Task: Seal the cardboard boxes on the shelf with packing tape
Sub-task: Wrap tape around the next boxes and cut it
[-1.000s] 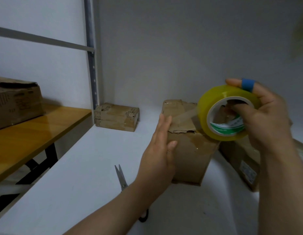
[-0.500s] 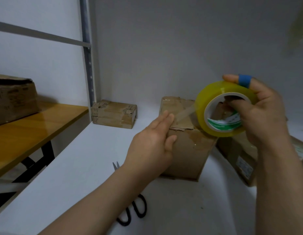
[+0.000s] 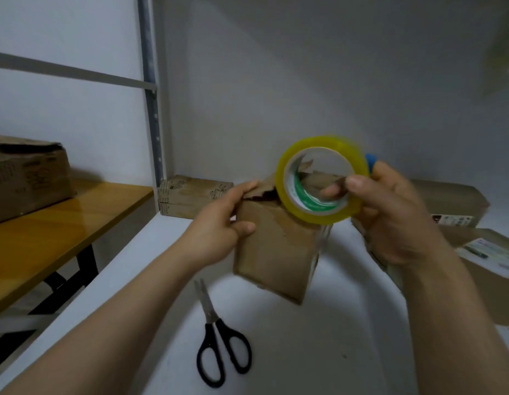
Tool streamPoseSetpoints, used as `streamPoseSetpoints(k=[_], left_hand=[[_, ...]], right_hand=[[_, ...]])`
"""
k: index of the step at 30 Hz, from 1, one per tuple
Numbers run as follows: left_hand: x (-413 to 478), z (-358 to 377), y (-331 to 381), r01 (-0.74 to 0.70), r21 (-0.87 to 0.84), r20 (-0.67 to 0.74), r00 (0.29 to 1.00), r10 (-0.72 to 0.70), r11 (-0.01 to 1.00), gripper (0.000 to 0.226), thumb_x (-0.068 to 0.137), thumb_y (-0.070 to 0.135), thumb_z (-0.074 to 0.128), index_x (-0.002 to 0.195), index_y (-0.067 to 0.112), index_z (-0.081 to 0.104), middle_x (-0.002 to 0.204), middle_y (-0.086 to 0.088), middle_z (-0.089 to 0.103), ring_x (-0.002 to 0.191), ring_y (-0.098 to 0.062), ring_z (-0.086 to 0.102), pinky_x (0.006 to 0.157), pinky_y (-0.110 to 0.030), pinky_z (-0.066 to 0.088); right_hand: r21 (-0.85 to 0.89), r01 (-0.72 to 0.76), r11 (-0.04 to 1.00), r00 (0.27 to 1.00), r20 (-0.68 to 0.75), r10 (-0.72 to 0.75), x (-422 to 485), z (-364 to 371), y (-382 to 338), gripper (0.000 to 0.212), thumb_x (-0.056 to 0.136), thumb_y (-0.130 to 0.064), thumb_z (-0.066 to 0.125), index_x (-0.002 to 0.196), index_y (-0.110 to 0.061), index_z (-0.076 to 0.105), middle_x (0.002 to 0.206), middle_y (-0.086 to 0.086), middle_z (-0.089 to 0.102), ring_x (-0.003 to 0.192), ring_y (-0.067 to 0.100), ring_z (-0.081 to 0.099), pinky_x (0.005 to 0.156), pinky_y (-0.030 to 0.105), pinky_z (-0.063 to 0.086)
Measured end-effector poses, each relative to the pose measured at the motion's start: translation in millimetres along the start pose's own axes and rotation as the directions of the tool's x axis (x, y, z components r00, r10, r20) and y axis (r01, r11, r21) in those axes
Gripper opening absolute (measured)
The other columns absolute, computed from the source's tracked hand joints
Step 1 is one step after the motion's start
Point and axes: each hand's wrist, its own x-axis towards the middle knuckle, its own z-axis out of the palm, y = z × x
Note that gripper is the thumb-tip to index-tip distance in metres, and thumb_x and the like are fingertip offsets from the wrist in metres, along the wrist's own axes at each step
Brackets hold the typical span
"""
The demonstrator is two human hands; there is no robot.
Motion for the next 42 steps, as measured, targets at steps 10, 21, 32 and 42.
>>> streamPoseSetpoints(k=[10,21,32,42], left_hand=[[-13,43,23,0.059,-0.076,-0.251,0.965,-0.077,0.995,0.118,0.068,0.044,0.079,0.156,0.041,0.0,0.162,0.011,0.002,0.152,-0.023,0.013,0.122,-0.048,0.025],[-2,67,11,0.028,-0.074,-0.384,0.922,-0.055,0.997,0.157,0.024,0.088,0.08,0.152,0.038,0.003,0.16,0.001,0.018,0.148,-0.025,0.028,0.112,-0.056,0.039],[16,19,-4,0.015,-0.27,0.098,0.995,0.011,0.963,0.057,0.068,0.028,0.09,0.118,0.011,0.069,0.117,-0.007,0.073,0.108,-0.024,0.069,0.096,-0.049,0.056],[25,-10,-5,-0.031,-0.392,0.308,0.937,0.163,0.919,0.059,0.067,-0.004,0.079,0.109,0.036,0.075,0.117,0.002,0.073,0.113,-0.02,0.068,0.087,-0.027,0.056]], right_hand=[[-0.203,0.001,0.979,0.997,0.071,0.014,12,30,7,0.08,0.067,-0.084,0.065,0.108,-0.015,0.069,0.102,0.001,0.076,0.095,0.014,0.071,0.082,0.025,0.056],[-0.245,0.039,0.969,0.991,0.137,-0.005,8,29,10,0.07,0.072,-0.078,0.066,0.104,-0.016,0.071,0.096,0.004,0.071,0.091,0.012,0.067,0.083,0.026,0.055],[-0.541,-0.033,0.84,0.993,-0.114,-0.034,20,13,0,0.026,0.102,-0.043,0.054,0.101,-0.026,0.074,0.099,-0.01,0.075,0.096,0.007,0.069,0.095,0.046,0.054],[-0.92,-0.019,0.391,0.985,0.048,0.163,30,17,-7,0.025,0.097,-0.05,0.056,0.087,-0.034,0.072,0.076,-0.011,0.069,0.074,0.005,0.062,0.074,0.039,0.055]])
